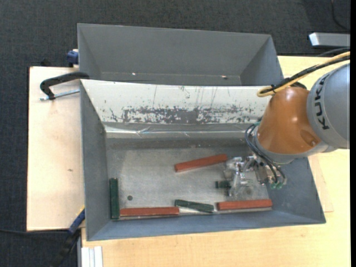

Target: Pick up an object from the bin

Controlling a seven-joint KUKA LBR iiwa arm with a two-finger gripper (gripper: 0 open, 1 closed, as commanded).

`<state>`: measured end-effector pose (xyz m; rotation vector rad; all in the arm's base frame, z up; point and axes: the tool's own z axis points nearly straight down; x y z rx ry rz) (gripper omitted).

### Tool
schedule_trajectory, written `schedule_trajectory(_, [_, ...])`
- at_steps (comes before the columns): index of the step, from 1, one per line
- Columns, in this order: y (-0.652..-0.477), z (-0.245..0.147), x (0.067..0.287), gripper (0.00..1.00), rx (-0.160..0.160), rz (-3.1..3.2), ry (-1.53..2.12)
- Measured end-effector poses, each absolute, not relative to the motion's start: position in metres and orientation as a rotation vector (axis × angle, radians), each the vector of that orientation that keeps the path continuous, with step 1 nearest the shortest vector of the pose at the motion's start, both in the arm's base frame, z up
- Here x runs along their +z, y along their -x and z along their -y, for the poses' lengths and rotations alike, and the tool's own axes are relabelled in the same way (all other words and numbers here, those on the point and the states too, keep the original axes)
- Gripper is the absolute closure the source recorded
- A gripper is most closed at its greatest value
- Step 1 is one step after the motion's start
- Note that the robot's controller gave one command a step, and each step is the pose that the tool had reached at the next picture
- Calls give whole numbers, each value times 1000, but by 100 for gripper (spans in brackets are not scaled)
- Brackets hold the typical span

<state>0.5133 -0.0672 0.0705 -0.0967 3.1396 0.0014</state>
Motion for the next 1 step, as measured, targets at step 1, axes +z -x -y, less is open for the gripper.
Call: schedule_trajectory(1, [-575, 74, 230, 100, -2, -3129, 92])
